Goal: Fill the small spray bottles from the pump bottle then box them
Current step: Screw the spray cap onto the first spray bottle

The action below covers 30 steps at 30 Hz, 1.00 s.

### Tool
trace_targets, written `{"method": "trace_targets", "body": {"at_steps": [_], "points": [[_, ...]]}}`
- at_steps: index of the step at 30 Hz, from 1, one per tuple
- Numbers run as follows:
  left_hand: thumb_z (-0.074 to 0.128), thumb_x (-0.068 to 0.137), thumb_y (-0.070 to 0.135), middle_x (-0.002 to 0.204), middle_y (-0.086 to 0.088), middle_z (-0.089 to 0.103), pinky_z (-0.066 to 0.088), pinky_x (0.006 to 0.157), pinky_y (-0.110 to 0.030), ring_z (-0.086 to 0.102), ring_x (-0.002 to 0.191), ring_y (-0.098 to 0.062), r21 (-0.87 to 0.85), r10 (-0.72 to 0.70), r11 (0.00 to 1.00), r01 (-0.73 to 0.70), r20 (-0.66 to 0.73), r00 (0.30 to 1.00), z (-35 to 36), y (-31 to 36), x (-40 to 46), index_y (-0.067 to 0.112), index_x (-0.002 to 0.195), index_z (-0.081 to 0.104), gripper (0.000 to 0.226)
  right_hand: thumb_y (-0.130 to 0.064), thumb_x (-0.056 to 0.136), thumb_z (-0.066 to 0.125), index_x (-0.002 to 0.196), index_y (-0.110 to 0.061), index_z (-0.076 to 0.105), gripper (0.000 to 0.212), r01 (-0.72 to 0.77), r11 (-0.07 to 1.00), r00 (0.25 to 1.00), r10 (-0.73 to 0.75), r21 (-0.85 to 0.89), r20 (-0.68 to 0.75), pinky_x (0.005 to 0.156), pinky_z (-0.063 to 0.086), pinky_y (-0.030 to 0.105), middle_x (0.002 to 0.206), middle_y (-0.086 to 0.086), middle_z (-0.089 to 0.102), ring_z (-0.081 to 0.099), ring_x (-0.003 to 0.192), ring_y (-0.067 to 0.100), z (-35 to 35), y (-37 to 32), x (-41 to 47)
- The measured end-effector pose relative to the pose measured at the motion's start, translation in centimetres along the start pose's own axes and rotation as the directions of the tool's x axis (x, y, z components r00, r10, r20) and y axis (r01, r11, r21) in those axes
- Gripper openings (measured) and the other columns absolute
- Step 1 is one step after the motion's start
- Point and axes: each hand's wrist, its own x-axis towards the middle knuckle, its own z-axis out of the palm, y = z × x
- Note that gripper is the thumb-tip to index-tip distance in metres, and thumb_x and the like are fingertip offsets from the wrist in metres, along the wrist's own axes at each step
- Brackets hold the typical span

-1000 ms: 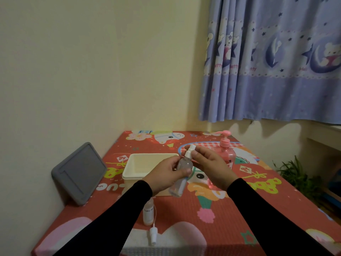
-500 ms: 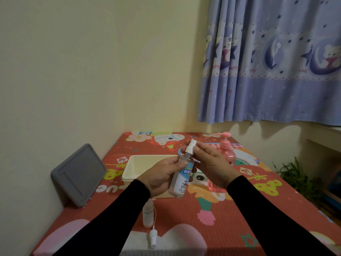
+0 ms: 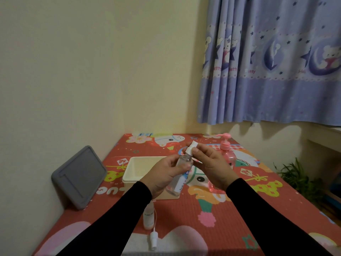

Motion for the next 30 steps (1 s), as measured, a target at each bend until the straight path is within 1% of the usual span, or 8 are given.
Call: {"method": "trace_targets", "body": {"at_steps": [4, 7, 13, 16, 20, 23, 26, 30], "points": [[0.075, 0.083, 0.023, 0.105, -0.013, 0.070, 0.053, 0.081, -0.034, 0.065, 0.091, -0.020, 0.176, 0.093, 0.982, -0.072, -0.115, 0.989, 0.4, -0.3, 0.1, 0.016, 0.108, 0.067, 0.028, -0.018, 0.097, 0.052, 0.108, -0.005, 0.066, 0.022, 0.043, 0.996, 0.998, -0.046, -0.081, -0.035, 0.094, 0.053, 0.039, 0.099, 0.011, 0.070, 0.067, 0.097, 0.025, 0.2, 0.3, -0.1], [0.074, 0.084, 0.024, 0.104, -0.005, 0.071, 0.054, 0.080, -0.030, 0.066, 0.094, -0.021, 0.231, 0.141, 0.967, -0.109, -0.127, 0.982, 0.7, -0.3, 0.0, 0.019, 0.111, 0.066, 0.028, -0.018, 0.098, 0.051, 0.111, -0.002, 0.065, 0.024, 0.045, 0.994, 0.996, -0.052, -0.100, -0.066, 0.094, 0.053, 0.039, 0.103, 0.014, 0.069, 0.067, 0.099, 0.027, 0.3, 0.4, -0.1], [0.063, 0.093, 0.027, 0.112, -0.015, 0.068, 0.050, 0.092, -0.044, 0.064, 0.101, -0.031, 0.216, 0.090, 0.973, -0.084, -0.017, 0.996, 0.1, 0.0, -0.2, 0.018, 0.116, 0.065, 0.025, -0.019, 0.100, 0.045, 0.124, -0.006, 0.059, 0.031, 0.014, 0.996, 0.999, -0.018, -0.085, -0.039, 0.096, 0.051, 0.036, 0.113, 0.011, 0.068, 0.063, 0.107, 0.022, 0.2, 0.3, 0.0], [0.063, 0.094, 0.026, 0.113, -0.017, 0.067, 0.049, 0.092, -0.044, 0.063, 0.096, -0.022, 0.195, 0.078, 0.978, -0.074, -0.015, 0.997, 0.2, 0.1, -0.4, 0.015, 0.115, 0.065, 0.025, -0.018, 0.100, 0.044, 0.122, -0.010, 0.061, 0.029, 0.017, 0.997, 1.000, -0.018, -0.073, -0.020, 0.092, 0.052, 0.033, 0.110, 0.008, 0.068, 0.064, 0.104, 0.020, 0.2, 0.3, -0.1], [0.063, 0.093, 0.028, 0.111, -0.015, 0.068, 0.051, 0.088, -0.038, 0.063, 0.094, -0.021, 0.212, 0.075, 0.975, -0.064, -0.041, 0.996, 0.5, 0.0, -0.5, 0.015, 0.114, 0.065, 0.025, -0.017, 0.099, 0.047, 0.115, -0.014, 0.065, 0.024, 0.024, 0.997, 0.999, -0.026, -0.075, -0.028, 0.087, 0.054, 0.030, 0.106, 0.007, 0.070, 0.066, 0.099, 0.019, 0.4, 0.4, -0.2], [0.068, 0.089, 0.025, 0.107, -0.010, 0.070, 0.054, 0.083, -0.032, 0.066, 0.097, -0.023, 0.274, 0.128, 0.957, -0.095, -0.104, 0.986, 0.8, -0.2, -0.4, 0.017, 0.113, 0.064, 0.025, -0.017, 0.098, 0.051, 0.111, -0.006, 0.065, 0.022, 0.036, 0.994, 0.996, -0.044, -0.105, -0.072, 0.091, 0.054, 0.035, 0.105, 0.013, 0.070, 0.067, 0.099, 0.026, 0.4, 0.6, -0.3], [0.074, 0.084, 0.025, 0.104, -0.004, 0.071, 0.054, 0.084, -0.037, 0.066, 0.097, -0.023, 0.304, 0.168, 0.945, -0.119, -0.140, 0.976, 0.8, -0.5, -0.3, 0.019, 0.111, 0.064, 0.029, -0.021, 0.094, 0.059, 0.108, -0.005, 0.066, 0.022, 0.028, 0.992, 0.991, -0.043, -0.121, -0.123, 0.092, 0.053, 0.040, 0.102, 0.012, 0.071, 0.068, 0.097, 0.026, 0.4, 0.9, -0.3], [0.078, 0.079, 0.026, 0.101, 0.002, 0.070, 0.056, 0.084, -0.039, 0.067, 0.093, -0.017, 0.345, 0.194, 0.931, -0.122, -0.181, 0.964, 0.9, -0.8, -0.1, 0.024, 0.109, 0.063, 0.034, -0.041, 0.081, 0.074, 0.098, -0.005, 0.062, 0.041, 0.022, 0.987, 0.982, -0.051, -0.158, -0.184, 0.092, 0.050, 0.051, 0.092, 0.022, 0.064, 0.064, 0.091, 0.027, 0.6, 1.2, -0.1]]}}
